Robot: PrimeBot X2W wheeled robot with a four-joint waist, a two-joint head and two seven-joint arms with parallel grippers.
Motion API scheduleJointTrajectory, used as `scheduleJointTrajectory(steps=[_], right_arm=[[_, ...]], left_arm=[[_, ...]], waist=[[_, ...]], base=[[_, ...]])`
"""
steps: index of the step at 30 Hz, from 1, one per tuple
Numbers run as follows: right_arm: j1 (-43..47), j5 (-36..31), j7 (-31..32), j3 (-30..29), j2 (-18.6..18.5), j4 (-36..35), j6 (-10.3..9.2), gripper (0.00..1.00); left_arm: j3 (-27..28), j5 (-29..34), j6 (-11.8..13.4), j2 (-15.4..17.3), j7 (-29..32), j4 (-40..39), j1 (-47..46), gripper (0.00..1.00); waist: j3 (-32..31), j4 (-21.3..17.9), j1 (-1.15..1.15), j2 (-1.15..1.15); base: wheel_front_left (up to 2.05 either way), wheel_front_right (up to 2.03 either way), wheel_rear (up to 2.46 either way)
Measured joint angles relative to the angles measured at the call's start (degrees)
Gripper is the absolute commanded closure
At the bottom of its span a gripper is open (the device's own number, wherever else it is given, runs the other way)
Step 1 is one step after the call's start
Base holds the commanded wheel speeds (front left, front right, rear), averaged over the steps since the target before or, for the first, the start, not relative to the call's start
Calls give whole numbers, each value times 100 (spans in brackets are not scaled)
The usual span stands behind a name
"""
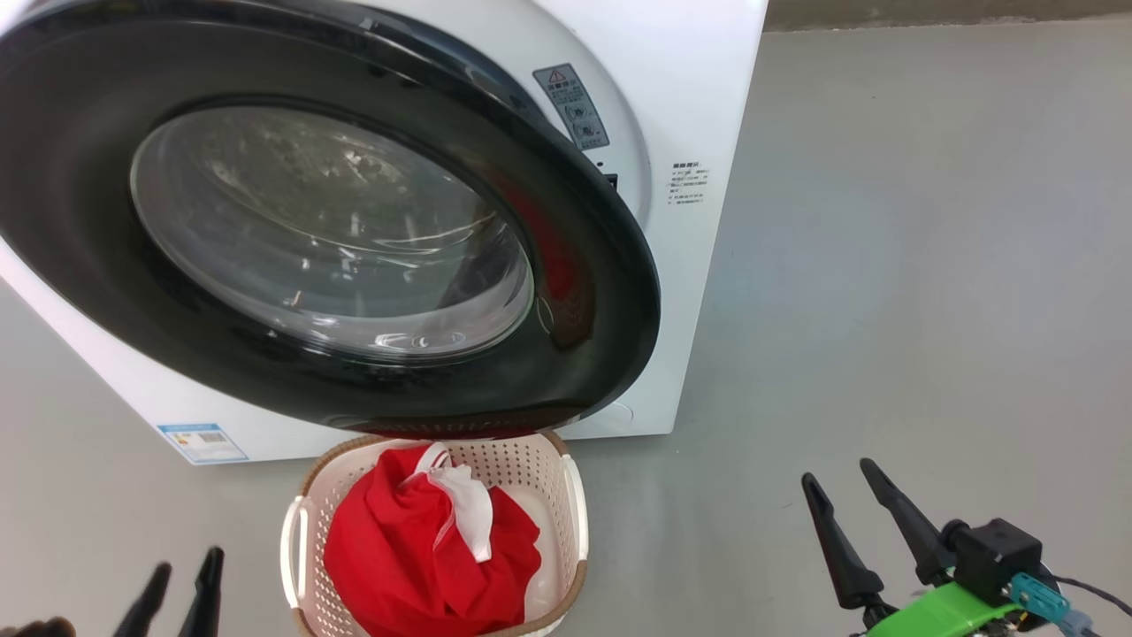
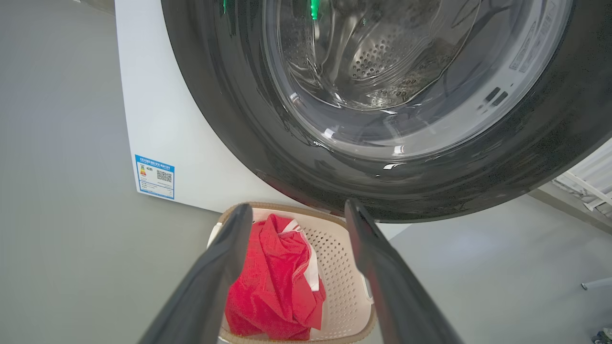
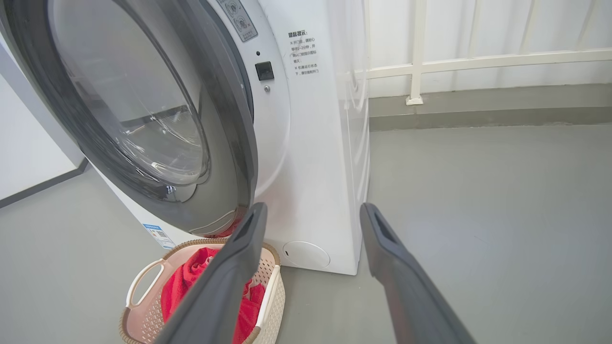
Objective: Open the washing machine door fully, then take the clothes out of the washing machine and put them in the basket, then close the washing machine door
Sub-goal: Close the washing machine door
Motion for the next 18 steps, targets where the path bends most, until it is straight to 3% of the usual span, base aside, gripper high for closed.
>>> scheduleJointTrajectory(steps=[7,13,18], right_arm=[[92,0,0,-152,0,-62,0,0],[98,0,-1,-181,-1,-88,0,0],[205,0,0,-198,0,-97,0,0]], left_arm=[[1067,1438,0,-659,-1,-210,151,0],[1671,2625,0,-1090,-1,-572,382,0],[1889,3255,-1,-1401,-1,-797,527,0]], waist=[[-53,-4,0,0],[-105,-7,0,0],[-131,-4,0,0]], base=[[0,0,0],[0,0,0],[0,0,0]])
